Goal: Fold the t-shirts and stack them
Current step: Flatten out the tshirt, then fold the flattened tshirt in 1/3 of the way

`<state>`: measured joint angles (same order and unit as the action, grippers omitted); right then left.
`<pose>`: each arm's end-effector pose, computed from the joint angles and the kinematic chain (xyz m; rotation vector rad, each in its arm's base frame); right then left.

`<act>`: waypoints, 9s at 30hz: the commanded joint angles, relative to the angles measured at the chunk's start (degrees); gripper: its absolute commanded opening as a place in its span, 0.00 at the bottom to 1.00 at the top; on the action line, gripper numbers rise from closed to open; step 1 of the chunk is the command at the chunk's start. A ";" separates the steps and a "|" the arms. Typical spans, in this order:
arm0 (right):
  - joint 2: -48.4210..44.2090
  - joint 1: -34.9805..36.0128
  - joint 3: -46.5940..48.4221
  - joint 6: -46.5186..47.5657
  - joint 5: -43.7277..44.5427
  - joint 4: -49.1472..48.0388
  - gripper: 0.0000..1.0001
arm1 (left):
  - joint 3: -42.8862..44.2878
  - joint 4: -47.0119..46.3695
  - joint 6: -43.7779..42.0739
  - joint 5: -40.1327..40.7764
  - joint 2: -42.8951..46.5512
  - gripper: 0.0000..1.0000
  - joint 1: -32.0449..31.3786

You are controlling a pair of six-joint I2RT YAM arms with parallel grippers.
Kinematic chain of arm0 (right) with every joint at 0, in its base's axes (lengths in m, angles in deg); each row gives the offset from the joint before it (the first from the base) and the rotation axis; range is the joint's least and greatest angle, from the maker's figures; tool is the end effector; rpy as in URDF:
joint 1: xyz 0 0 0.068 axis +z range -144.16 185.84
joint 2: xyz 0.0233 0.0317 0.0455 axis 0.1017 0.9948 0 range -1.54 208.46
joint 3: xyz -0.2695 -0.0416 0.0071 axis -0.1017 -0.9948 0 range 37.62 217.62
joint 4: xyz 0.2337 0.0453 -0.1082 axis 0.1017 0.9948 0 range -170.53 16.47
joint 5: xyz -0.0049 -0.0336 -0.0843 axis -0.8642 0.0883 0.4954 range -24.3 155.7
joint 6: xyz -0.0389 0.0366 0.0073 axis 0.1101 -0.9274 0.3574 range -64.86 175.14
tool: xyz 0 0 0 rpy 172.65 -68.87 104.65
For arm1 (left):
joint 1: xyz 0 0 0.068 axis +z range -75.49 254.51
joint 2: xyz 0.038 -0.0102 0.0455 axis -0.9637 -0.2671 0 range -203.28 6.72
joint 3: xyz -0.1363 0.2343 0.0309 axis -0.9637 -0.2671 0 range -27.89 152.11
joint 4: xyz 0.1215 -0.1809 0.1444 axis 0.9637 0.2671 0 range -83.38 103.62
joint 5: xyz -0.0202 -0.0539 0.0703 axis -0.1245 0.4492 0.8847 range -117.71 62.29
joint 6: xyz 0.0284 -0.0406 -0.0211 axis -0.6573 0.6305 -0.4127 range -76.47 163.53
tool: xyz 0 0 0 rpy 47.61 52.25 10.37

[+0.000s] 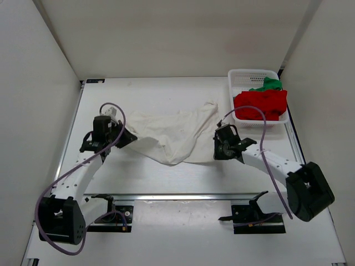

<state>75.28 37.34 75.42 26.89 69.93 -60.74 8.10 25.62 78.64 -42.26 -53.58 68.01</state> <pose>0.2099 0.1256 0.1692 -0.0475 2.6195 0.2802 0.2136 -0.0333 0.2223 -0.4623 2.3450 -0.6506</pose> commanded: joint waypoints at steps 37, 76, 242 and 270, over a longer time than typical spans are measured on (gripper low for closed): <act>38.05 -23.94 103.15 18.34 -17.23 17.75 0.00 | 41.51 -14.26 14.27 -8.22 -26.27 0.00 15.21; -41.12 -6.03 -12.66 -7.24 -6.69 4.89 0.00 | -19.90 -10.06 2.95 -9.19 17.66 0.00 32.96; 18.45 -8.57 9.74 -2.25 -18.56 -23.39 0.15 | -11.74 -18.21 9.45 0.47 -4.13 0.18 7.32; 17.13 0.91 11.69 3.90 -11.61 -13.64 0.02 | -4.43 -27.43 14.53 -4.86 -25.74 0.16 -3.09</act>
<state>91.69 36.93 88.89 30.82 58.94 -71.02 4.56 -0.24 92.24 -42.74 -77.95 60.88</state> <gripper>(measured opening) 0.037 0.167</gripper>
